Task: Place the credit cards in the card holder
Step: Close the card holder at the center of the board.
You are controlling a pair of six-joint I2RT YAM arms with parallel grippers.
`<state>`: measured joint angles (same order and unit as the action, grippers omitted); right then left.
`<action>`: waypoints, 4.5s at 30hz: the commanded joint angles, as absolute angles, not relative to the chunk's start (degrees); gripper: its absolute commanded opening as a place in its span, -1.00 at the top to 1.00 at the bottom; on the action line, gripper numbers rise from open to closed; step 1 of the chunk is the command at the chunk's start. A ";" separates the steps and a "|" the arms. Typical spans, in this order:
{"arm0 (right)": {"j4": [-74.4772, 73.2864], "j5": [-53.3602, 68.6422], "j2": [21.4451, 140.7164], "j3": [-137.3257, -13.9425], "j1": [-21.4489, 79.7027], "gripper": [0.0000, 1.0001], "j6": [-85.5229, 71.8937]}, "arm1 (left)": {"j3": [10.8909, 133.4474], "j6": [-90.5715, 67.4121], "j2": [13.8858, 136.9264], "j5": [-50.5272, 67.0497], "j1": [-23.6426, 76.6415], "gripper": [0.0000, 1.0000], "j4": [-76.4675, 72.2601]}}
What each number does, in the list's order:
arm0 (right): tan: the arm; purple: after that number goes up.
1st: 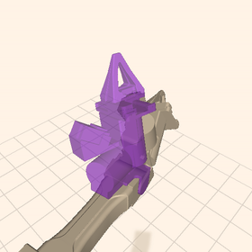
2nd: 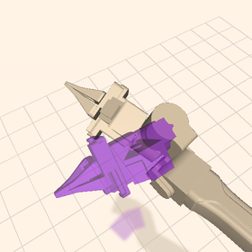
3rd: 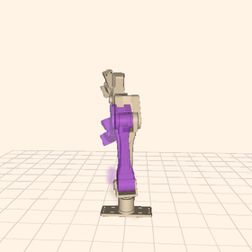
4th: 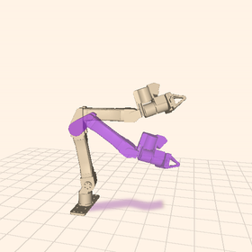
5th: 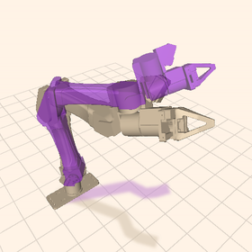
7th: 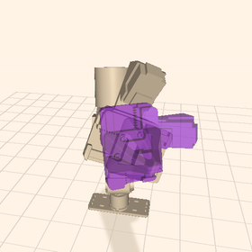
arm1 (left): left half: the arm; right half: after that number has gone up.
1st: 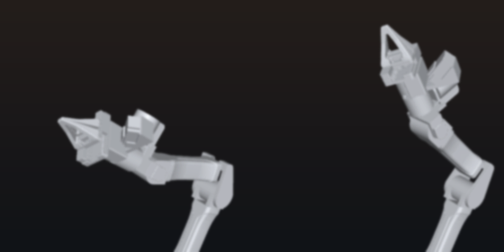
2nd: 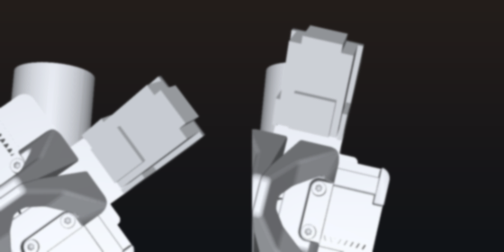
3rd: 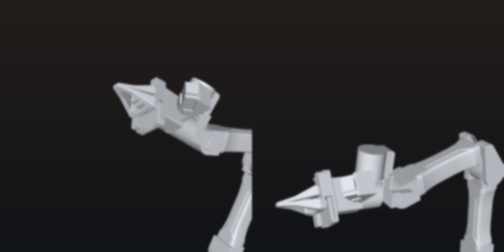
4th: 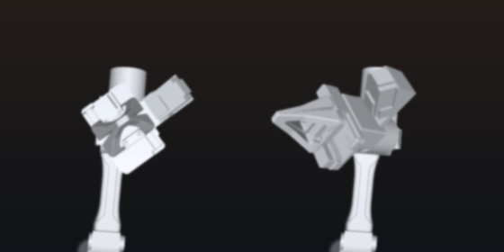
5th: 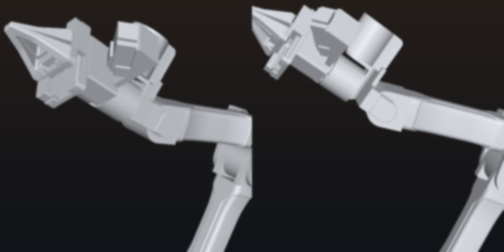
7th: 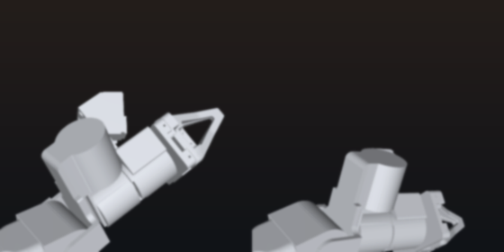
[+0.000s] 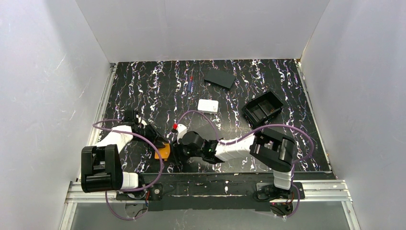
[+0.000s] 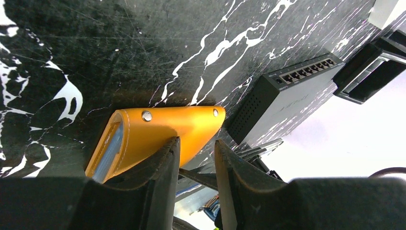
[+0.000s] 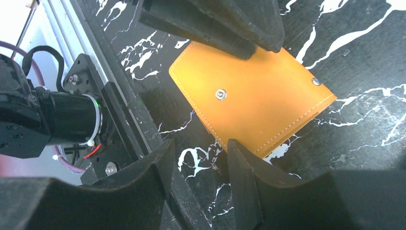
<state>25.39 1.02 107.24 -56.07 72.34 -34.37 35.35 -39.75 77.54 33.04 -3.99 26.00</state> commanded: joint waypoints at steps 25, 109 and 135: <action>29.61 -5.00 109.41 -57.41 74.67 -0.28 -36.47 | 40.95 -34.22 79.85 38.57 -7.79 0.18 28.58; 52.01 -21.59 109.07 -47.65 80.24 0.97 -8.33 | 22.10 -57.86 70.24 33.54 -14.30 0.39 23.56; 61.01 -18.47 108.47 -42.98 80.24 0.97 -5.35 | 24.48 -50.58 74.87 34.09 -14.86 0.76 21.13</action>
<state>56.23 -16.43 110.72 -43.13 79.88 -3.14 26.57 -53.69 77.30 36.12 -14.52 22.06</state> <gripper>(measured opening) 0.151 0.086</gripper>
